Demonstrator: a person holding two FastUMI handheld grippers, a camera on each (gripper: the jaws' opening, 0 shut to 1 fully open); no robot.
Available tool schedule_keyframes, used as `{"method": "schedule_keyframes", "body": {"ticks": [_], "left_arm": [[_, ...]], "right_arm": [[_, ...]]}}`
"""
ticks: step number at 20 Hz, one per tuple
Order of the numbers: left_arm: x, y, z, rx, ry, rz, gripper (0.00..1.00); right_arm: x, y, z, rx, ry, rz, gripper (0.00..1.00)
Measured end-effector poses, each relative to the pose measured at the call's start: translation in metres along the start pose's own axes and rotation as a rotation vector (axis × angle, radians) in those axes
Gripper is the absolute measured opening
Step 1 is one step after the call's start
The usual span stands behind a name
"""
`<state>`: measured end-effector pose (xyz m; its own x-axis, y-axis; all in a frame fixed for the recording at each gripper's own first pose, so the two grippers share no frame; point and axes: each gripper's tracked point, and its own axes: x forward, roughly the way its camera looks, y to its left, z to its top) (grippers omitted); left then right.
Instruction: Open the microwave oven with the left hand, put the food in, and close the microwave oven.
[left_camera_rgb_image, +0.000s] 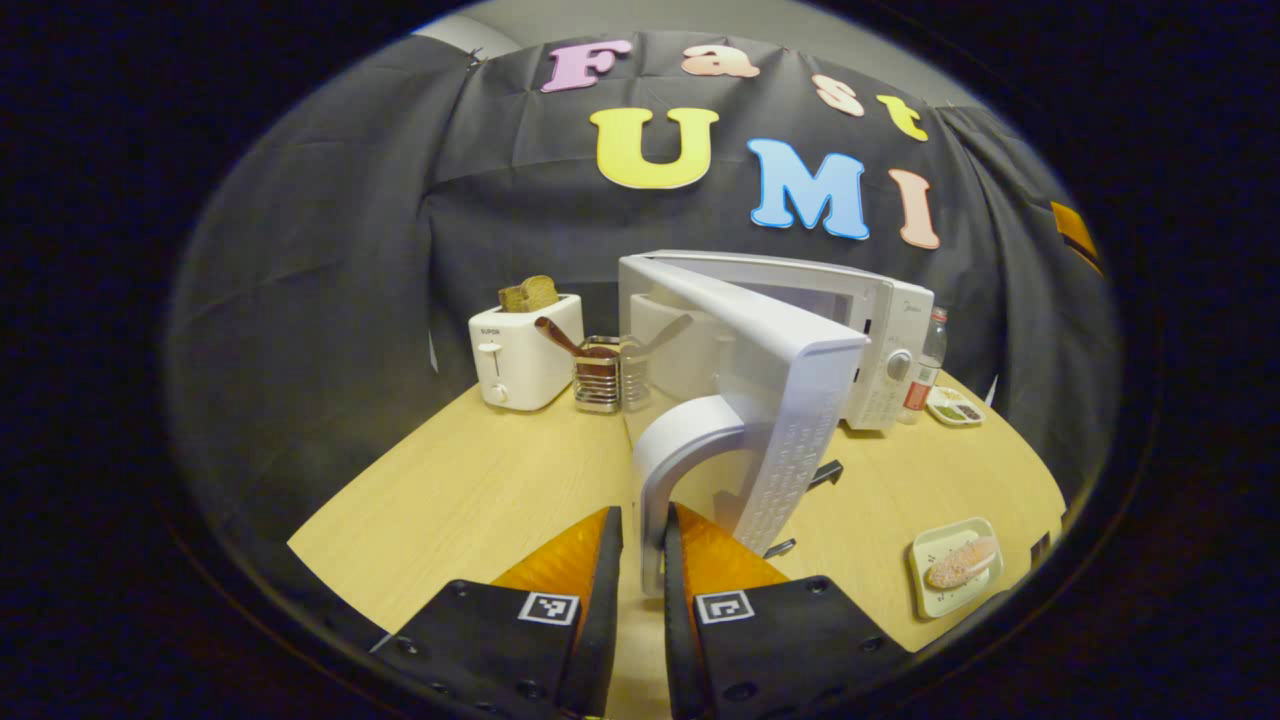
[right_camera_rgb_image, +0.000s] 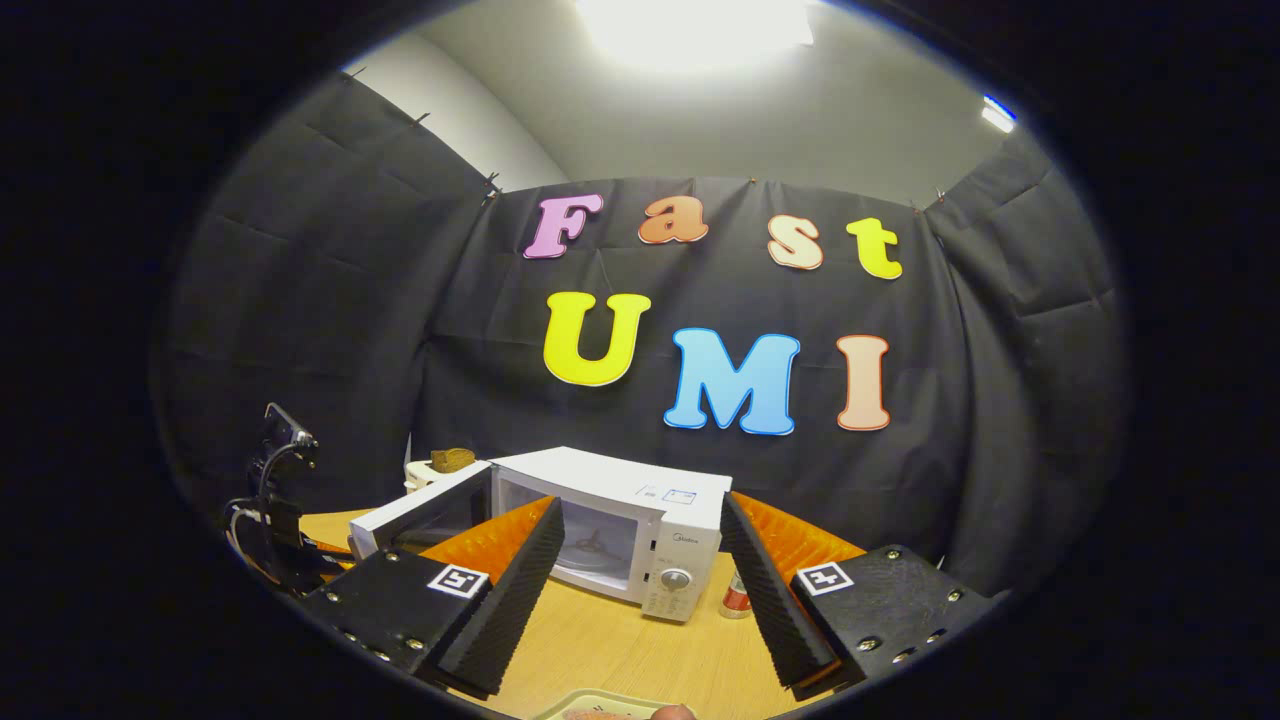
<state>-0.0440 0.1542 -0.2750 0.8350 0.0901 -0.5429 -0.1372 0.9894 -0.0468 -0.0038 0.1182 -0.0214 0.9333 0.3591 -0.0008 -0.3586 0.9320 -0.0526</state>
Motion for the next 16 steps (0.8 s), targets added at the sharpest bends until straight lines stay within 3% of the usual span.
{"method": "schedule_keyframes", "body": {"ticks": [3,5,7,11,16], "left_arm": [[-0.003,0.021,-0.005,-0.036,0.008,-0.033,0.34],[-0.003,0.034,-0.005,-0.038,0.009,-0.063,0.55],[0.000,0.055,-0.005,-0.032,0.009,-0.075,0.63],[0.003,0.093,-0.010,-0.072,0.043,-0.114,0.97],[0.002,0.111,-0.009,-0.032,0.059,-0.162,1.00]], "right_arm": [[0.006,0.020,0.000,-0.021,0.000,0.022,0.96],[0.011,0.031,-0.004,-0.011,0.013,0.024,0.96],[0.015,0.041,-0.008,-0.001,0.034,0.022,0.96],[0.022,0.062,-0.022,-0.003,0.082,0.018,0.96],[0.035,0.084,-0.037,0.029,0.147,0.022,0.96]]}}
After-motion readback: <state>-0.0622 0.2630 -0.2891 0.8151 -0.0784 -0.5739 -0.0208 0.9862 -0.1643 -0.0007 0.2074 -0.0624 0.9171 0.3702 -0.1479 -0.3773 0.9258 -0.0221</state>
